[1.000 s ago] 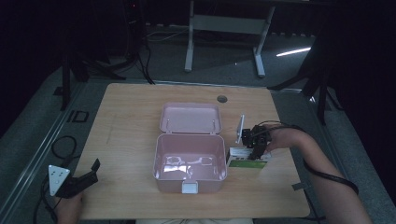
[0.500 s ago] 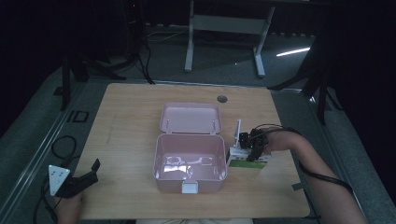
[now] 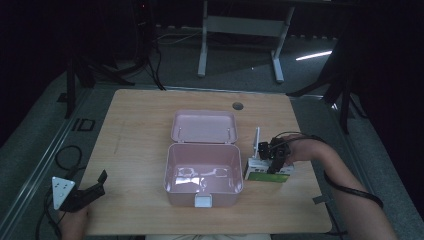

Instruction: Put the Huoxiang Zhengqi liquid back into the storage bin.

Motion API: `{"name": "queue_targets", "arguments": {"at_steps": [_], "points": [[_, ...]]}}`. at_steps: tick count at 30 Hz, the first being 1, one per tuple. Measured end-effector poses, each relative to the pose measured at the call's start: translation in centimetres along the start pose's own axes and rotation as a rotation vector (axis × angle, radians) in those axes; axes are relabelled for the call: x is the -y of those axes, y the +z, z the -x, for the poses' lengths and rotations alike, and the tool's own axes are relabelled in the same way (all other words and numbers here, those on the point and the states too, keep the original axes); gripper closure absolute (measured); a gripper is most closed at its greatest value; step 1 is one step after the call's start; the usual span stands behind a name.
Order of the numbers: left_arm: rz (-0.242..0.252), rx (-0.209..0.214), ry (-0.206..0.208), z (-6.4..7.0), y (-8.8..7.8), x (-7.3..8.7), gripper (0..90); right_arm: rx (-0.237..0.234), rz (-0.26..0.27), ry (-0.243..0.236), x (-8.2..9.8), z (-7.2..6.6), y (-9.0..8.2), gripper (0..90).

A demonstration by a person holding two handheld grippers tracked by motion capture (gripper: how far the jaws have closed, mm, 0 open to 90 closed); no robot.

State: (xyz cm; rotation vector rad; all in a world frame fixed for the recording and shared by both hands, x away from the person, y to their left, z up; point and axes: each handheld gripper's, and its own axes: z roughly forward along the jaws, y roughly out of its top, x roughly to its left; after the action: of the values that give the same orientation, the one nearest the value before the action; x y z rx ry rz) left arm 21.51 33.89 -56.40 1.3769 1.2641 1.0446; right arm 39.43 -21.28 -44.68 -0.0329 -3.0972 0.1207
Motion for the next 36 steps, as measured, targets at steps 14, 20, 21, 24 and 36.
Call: {"name": "queue_targets", "arguments": {"at_steps": [14, 20, 21, 24, 36], "points": [[0.001, -0.002, 0.001, 0.0, 0.0, 0.0, 3.9, -0.004, -0.011, -0.007, 0.7, -2.7, -3.1, 61.7], [0.002, -0.004, 0.001, 0.0, 0.0, 0.0, 3.9, -0.007, -0.005, 0.000, 0.9, -3.5, -4.4, 61.8], [0.001, -0.003, 0.000, 0.0, 0.0, 0.0, 3.9, -0.010, -0.006, -0.001, 0.9, -3.6, -4.7, 61.8], [0.001, -0.004, -0.001, 0.0, 0.0, 0.0, 3.9, -0.013, -0.008, -0.004, 1.0, -4.0, -5.4, 61.8], [0.000, -0.005, -0.002, 0.0, 0.0, 0.0, 3.9, 0.002, 0.005, 0.037, 1.2, -4.4, -9.5, 61.8]]}}
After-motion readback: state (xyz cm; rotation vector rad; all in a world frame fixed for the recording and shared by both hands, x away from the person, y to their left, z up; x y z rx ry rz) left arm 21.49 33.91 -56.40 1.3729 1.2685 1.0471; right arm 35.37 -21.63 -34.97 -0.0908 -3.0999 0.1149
